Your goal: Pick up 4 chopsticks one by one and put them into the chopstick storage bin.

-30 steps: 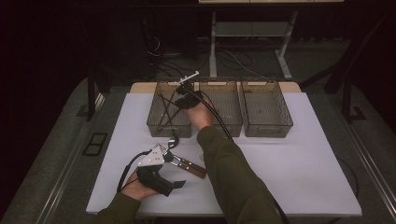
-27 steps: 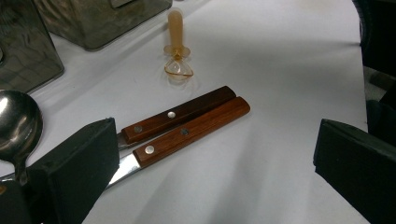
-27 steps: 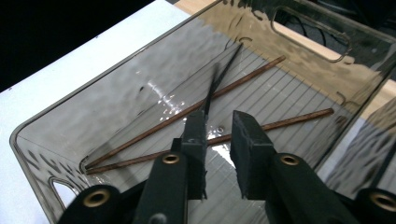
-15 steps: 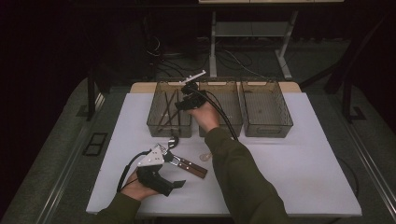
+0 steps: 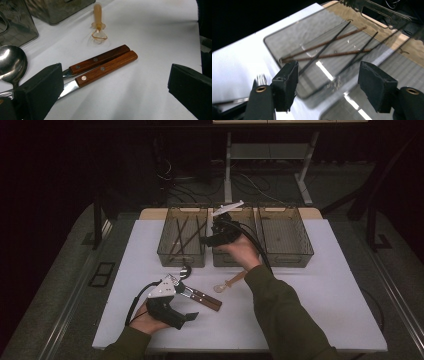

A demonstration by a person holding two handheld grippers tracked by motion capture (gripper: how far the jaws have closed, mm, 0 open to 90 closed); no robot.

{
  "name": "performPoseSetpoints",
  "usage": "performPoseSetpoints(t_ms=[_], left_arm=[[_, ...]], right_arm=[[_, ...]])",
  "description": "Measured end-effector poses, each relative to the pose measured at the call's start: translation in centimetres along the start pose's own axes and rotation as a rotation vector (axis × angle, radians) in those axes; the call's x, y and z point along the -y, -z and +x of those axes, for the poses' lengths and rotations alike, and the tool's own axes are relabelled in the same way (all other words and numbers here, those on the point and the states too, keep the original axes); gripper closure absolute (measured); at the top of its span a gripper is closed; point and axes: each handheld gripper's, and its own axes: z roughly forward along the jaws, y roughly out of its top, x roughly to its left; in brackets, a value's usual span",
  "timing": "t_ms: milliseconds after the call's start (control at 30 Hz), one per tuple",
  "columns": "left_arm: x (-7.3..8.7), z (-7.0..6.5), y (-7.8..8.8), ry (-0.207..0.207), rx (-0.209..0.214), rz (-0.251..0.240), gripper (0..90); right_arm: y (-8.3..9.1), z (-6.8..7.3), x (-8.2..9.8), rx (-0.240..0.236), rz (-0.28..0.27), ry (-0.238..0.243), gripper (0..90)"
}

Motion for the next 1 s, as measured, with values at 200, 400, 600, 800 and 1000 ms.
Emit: performPoseSetpoints(t_ms=[200,400,600,800,1000], left_arm=[[0.0,0.0,-0.1,0.000,-0.001,0.004,0.0],[0.1,0.0,-0.1,0.006,-0.008,0.012,0.0],[0.1,0.1,-0.3,0.008,-0.020,0.021,0.0],[0.0,0.3,-0.2,0.008,-0.017,0.010,0.0],[0.1,0.2,-0.2,-0.005,-0.019,0.019,0.0]], right_arm=[[2.5,-0.2,2.3,-0.031,-0.035,0.005,29.3],[4.7,-0.3,4.5,-0.057,-0.070,-0.015,25.7],[6.9,-0.5,6.7,-0.080,-0.077,-0.010,20.2],[8.8,-0.7,9.7,-0.064,-0.086,-0.003,19.4],[10.6,-0.8,13.4,-0.019,-0.084,-0.009,19.4]])
